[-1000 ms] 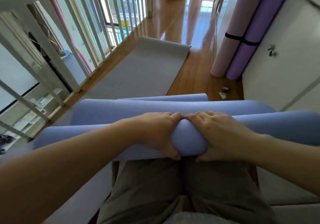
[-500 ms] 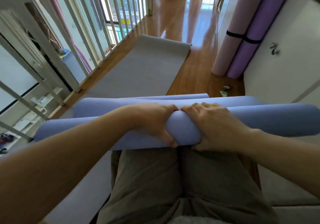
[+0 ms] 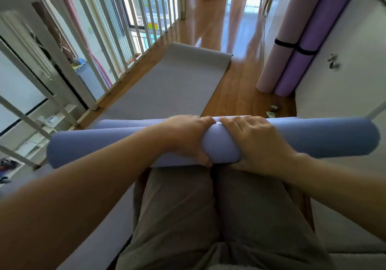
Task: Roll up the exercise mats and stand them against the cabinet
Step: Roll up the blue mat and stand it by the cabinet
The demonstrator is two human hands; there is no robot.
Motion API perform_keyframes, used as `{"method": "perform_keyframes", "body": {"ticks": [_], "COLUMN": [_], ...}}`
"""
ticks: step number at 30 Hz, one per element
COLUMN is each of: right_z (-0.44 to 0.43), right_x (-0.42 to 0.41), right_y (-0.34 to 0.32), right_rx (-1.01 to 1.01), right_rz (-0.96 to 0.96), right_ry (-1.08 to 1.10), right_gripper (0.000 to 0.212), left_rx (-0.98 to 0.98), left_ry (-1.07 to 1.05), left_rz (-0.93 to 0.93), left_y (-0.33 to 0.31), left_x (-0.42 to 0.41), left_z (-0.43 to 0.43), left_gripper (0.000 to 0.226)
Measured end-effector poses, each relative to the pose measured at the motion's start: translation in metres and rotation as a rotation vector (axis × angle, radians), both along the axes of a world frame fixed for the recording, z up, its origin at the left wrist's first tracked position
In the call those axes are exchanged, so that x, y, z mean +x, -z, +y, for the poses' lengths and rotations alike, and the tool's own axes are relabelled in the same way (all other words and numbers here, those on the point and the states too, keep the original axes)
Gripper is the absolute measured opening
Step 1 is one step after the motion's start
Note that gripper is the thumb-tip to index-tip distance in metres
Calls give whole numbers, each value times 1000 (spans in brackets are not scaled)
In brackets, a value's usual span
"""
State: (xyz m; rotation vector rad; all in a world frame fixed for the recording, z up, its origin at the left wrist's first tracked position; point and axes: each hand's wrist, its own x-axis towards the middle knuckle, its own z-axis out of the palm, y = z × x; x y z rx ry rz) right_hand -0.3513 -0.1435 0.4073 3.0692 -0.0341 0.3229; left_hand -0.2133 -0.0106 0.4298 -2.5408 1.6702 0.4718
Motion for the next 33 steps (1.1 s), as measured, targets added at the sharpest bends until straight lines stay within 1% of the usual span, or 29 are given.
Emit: {"method": "perform_keyframes", "body": {"ticks": [1, 4, 5, 8, 10, 12, 14, 16, 19, 21, 23, 24, 27, 29, 30, 31, 33], "right_z": [1, -6, -10, -13, -13, -11, -9, -6, 7, 20, 28, 30, 27, 20, 16, 13, 4], "right_x": [-1, 10, 12, 10, 8, 11, 11, 5, -16, -32, -42, -45, -42, -32, -25, -18, -1], "right_y": [4, -7, -7, -3, 2, -5, -22, -42, -57, -51, -37, -32, -30, -36, -38, -39, -39], "right_rx": [33, 119, 99, 36, 28, 49, 69, 18, -36, -26, 32, 68, 129, 153, 172, 208, 325], "right_rz": [-36, 111, 107, 95, 80, 91, 144, 150, 103, 183, 295, 318, 343, 417, 461, 510, 610], "right_ry": [3, 41, 22, 18, 32, 14, 15, -16, -85, -80, -36, -24, 0, 4, -1, -11, -13], "right_gripper": [86, 81, 82, 82, 80, 80, 80, 79, 77, 80, 80, 80, 82, 84, 85, 86, 85], "left_rx": [32, 27, -9, -128, -150, -153, -149, -185, -229, -172, -119, -103, -33, 14, 10, -7, -79], "left_ry": [0, -20, -30, -34, -29, -43, -38, -21, 15, 32, 53, 55, 60, 42, 30, 21, 20], "left_rz": [26, 92, 59, -229, -303, -230, -170, -179, -174, -145, -128, -103, 17, 121, 128, 88, -88], "left_y": [-1, -4, -1, 16, 21, 11, -4, -18, -28, -22, -8, -2, -3, -10, -11, -10, -2], "left_x": [3, 10, 8, -15, -21, -17, -16, -22, -41, -57, -68, -70, -57, -46, -43, -42, -47], "left_z": [-3, -7, -5, 8, 8, 3, 3, 13, 36, 44, 46, 45, 37, 33, 32, 32, 35], "left_gripper": [96, 91, 90, 95, 95, 90, 87, 86, 87, 90, 91, 91, 91, 88, 86, 86, 87]}}
